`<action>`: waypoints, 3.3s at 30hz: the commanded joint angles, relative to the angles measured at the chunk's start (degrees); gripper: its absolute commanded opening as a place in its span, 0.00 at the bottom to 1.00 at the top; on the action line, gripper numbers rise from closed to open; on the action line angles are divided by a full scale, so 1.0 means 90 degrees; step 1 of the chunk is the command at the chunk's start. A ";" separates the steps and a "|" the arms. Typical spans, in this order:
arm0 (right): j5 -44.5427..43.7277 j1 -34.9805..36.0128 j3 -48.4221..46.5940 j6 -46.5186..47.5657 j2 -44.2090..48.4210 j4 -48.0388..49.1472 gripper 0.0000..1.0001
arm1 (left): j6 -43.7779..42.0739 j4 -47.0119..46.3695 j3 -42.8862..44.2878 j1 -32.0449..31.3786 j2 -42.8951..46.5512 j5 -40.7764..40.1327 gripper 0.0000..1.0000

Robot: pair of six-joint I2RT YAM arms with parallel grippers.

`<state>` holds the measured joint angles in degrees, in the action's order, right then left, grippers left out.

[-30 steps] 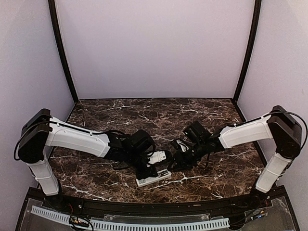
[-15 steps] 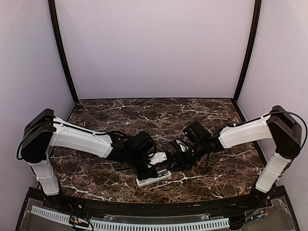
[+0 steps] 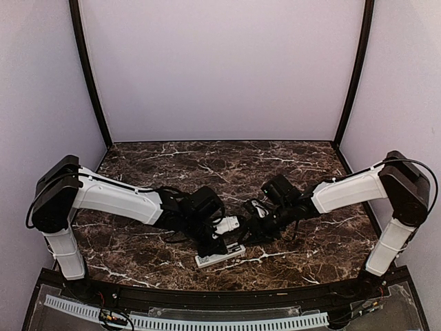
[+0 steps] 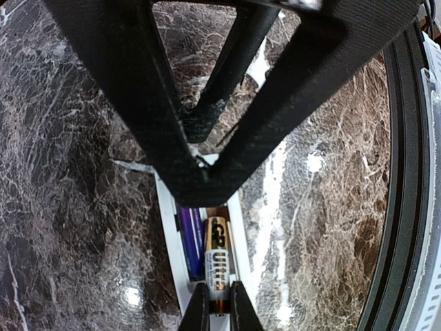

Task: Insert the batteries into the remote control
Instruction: Place the battery in the battery compartment, then load the battery into the battery compartment.

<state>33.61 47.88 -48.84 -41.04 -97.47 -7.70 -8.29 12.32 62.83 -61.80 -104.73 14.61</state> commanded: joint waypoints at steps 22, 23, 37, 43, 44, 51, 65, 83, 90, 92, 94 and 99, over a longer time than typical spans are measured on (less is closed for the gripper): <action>-0.0158 -0.0037 -0.0046 0.0101 0.0044 -0.0199 0.38 | -0.0099 -0.0120 -0.0172 -0.0072 -0.0044 0.0223 0.31; -0.0173 -0.0038 -0.0056 0.0116 0.0053 -0.0226 0.38 | -0.0110 -0.0114 -0.0157 -0.0068 0.0037 0.0171 0.32; -0.0717 0.0065 -0.0359 0.0400 0.0426 -0.0746 0.44 | 0.0036 -0.0217 -0.0747 -0.0076 0.1334 -0.0178 0.58; -0.1669 0.0536 -0.0886 0.0626 0.0384 -0.1379 0.56 | 0.1842 -0.0263 -0.1608 -0.0057 0.2052 -0.1689 0.58; -0.1840 0.0621 -0.0986 0.0650 0.0317 -0.1575 0.59 | 0.2216 -0.0244 -0.1802 -0.0057 0.2192 -0.1903 0.57; -0.2759 0.1176 -0.1872 0.0722 -0.0214 -0.2562 0.99 | 0.3346 -0.0086 -0.2718 -0.0072 0.2993 -0.2707 0.56; -0.2822 0.1509 -0.2192 0.0683 -0.0729 -0.2783 0.93 | 0.3444 -0.0768 -0.3405 -0.0079 0.3183 -0.2527 0.55; -0.2672 0.1523 -0.2288 0.0639 -0.1043 -0.2641 0.80 | 0.3232 -0.1090 -0.3435 -0.0079 0.2903 -0.2353 0.55; -0.2581 0.1524 -0.2323 0.0616 -0.1171 -0.2574 0.81 | 0.3184 -0.1101 -0.3446 -0.0082 0.2903 -0.2336 0.54; -0.2598 0.1519 -0.2320 0.0600 -0.1172 -0.2562 0.80 | 0.3165 -0.1104 -0.3453 -0.0082 0.2910 -0.2336 0.54; -0.2621 0.1518 -0.2318 0.0590 -0.1172 -0.2562 0.79 | 0.3159 -0.1105 -0.3455 -0.0086 0.2916 -0.2336 0.55; -0.2662 0.1519 -0.2272 0.0541 -0.1173 -0.2552 0.75 | 0.3149 -0.1104 -0.3454 -0.0087 0.2911 -0.2329 0.55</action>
<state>10.24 61.14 -68.79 -35.27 -107.04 -31.29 20.93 2.39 32.82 -62.41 -78.43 -6.70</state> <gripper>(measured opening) 0.763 0.546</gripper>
